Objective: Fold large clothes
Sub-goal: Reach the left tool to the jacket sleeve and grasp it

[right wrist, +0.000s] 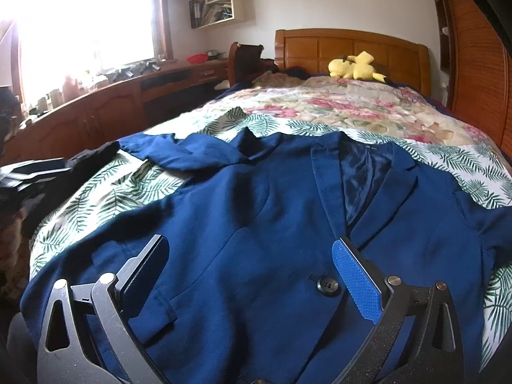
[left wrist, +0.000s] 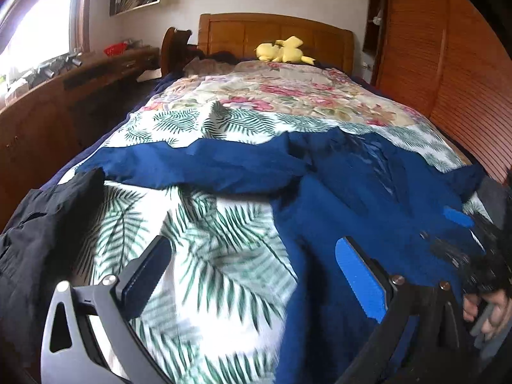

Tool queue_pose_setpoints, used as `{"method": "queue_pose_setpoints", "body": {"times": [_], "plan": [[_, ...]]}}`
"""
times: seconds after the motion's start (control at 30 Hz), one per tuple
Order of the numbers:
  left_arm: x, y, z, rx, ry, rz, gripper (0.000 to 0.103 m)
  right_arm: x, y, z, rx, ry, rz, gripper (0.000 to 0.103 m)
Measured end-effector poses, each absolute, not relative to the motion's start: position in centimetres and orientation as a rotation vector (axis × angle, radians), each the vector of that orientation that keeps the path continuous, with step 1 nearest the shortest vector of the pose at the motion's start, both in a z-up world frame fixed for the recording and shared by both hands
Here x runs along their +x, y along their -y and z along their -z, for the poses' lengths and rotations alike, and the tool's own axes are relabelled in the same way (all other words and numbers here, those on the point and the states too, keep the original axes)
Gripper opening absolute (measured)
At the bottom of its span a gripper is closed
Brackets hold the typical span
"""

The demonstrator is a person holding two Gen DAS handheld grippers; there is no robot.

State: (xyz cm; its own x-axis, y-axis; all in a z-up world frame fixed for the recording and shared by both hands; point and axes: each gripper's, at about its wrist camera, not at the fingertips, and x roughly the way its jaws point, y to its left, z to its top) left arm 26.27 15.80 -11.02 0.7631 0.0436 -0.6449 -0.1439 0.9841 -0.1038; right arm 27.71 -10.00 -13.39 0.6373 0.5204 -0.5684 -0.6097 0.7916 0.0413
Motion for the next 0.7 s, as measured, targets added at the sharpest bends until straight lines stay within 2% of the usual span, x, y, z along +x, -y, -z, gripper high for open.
{"method": "queue_pose_setpoints", "body": {"times": [0.43,0.7], "plan": [[36.0,-23.1,15.6,-0.347,-0.791,-0.145,0.096,29.5,10.6,14.5,-0.152,-0.643,-0.623,0.103],[38.7,-29.0,19.0,-0.598,-0.833,-0.212,0.084,30.1,10.6,15.3,-0.143,-0.676,-0.627,0.103]]}}
